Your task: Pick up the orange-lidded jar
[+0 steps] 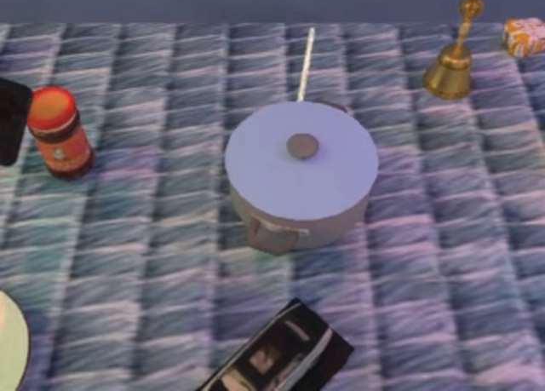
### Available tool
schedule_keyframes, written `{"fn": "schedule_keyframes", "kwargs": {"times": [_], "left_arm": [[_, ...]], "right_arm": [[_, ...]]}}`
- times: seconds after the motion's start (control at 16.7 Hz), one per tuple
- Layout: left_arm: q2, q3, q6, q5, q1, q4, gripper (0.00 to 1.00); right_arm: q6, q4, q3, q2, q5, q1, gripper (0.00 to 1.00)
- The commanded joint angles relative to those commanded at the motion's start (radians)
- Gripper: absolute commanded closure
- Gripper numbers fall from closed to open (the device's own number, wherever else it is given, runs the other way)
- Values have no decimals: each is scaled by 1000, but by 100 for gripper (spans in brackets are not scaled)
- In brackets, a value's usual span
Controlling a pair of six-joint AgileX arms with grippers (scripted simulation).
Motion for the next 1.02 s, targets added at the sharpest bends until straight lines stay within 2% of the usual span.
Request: {"fn": "schedule_keyframes", "kwargs": {"times": [0.6, 1.02], "left_arm": [[870, 866, 247, -22, 5, -495, 0], [1248, 1181, 344, -47, 13, -692, 0]], "right_arm": [[0, 0, 0, 0, 0, 0, 0], [0, 0, 0, 0, 0, 0, 0]]}}
